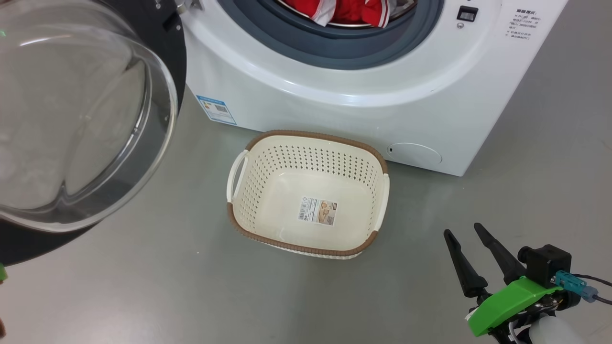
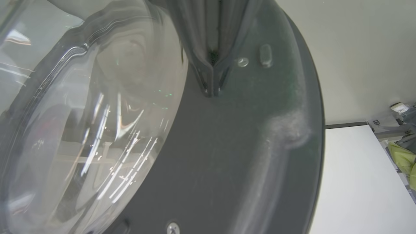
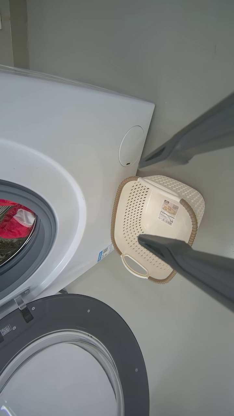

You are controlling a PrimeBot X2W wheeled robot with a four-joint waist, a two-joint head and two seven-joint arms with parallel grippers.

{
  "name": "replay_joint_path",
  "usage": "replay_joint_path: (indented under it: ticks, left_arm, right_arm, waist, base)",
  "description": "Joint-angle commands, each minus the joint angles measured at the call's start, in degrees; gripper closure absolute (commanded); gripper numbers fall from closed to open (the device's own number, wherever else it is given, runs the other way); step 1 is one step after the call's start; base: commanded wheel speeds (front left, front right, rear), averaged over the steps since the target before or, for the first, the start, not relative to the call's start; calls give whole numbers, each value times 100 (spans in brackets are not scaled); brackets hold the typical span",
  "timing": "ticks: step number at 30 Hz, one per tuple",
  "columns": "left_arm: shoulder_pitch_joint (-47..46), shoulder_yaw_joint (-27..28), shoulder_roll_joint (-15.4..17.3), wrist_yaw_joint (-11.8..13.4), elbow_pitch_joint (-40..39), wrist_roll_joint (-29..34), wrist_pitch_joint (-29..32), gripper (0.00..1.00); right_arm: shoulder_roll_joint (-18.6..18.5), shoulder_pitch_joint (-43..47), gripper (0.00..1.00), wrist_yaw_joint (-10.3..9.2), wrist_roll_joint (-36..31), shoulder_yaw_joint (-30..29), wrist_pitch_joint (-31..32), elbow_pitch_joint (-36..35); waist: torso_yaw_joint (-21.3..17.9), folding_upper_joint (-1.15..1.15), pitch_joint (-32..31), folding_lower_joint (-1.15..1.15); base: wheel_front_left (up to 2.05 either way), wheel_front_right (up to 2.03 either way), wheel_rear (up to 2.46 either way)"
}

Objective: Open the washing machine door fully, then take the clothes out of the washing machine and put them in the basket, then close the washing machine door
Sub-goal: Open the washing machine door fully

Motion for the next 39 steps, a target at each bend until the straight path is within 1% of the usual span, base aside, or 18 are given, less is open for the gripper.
replay_joint_path:
  ticks: [1, 6, 13, 15, 19, 22, 23, 24, 26, 28, 29, 30, 34, 39]
  left_arm:
    - [-206, 220, 391, -1, -52, 65, -29, 100]
    - [-318, 364, 370, -48, 136, 111, -29, 100]
    - [-235, 516, 181, -223, 152, 148, -29, 100]
    - [-170, 541, 103, -298, 117, 154, -29, 100]
    - [3, 509, 46, -481, 89, 218, -29, 100]
    - [194, 471, -131, -585, -69, 207, -29, 100]
    - [271, 428, -202, -614, -125, 217, -29, 96]
    - [345, 395, -268, -632, -182, 230, -29, 88]
    - [468, 339, -417, -665, -322, 209, -29, 67]
    - [612, 299, -542, -684, -485, 203, -29, 51]
    - [686, 272, -596, -693, -567, 193, -29, 16]
    - [758, 242, -648, -700, -642, 183, -29, 0]
    - [1016, 103, -827, -717, -872, 57, -29, 0]
    - [1341, -412, -935, -722, -1201, -237, -29, 0]
  right_arm:
    - [-44, -94, 0, 9, -49, 105, -70, -130]
    - [-41, -115, 0, 9, -47, 107, -70, -108]
    - [-37, -109, 0, 9, -38, 103, -70, -92]
    - [-28, -88, 0, 9, -33, 98, -70, -86]
    - [-1, -42, 0, 9, -24, 112, -70, -88]
    - [25, 18, 0, 9, -9, 98, -70, -78]
    - [33, 40, 0, 9, -5, 90, -70, -76]
    - [41, 59, 0, 9, -3, 83, -70, -76]
    - [58, 96, 0, 9, -2, 79, -70, -72]
    - [68, 117, 0, 9, -3, 82, -70, -80]
    - [70, 127, 0, 9, -2, 80, -70, -86]
    - [69, 135, 0, 9, 1, 79, -70, -90]
    - [51, 177, 0, 9, 11, 70, -70, -120]
    - [26, 231, 0, 9, 8, 35, -70, -153]
  waist:
    - [-15, 0, 35, 0]
    - [-24, 0, 21, 0]
    - [6, 0, -98, 0]
    - [18, 0, -170, 0]
    - [14, 0, -317, 0]
    - [28, 0, -444, 0]
    - [36, 0, -480, 0]
    - [42, 0, -508, 0]
    - [44, 0, -581, 0]
    - [33, 0, -630, 0]
    - [27, 0, -652, 0]
    - [21, 0, -674, 0]
    - [-29, 0, -748, 0]
    - [-171, 0, -821, 0]
  base:
    - [0, 0, 0]
    - [0, 0, 0]
    - [0, 0, 0]
    - [0, 0, 0]
    - [0, 0, 0]
    - [0, 0, 0]
    - [0, 0, 0]
    - [0, 0, 0]
    - [0, 0, 0]
    - [0, 0, 0]
    - [0, 0, 0]
    - [0, 0, 0]
    - [0, 0, 0]
    - [0, 0, 0]
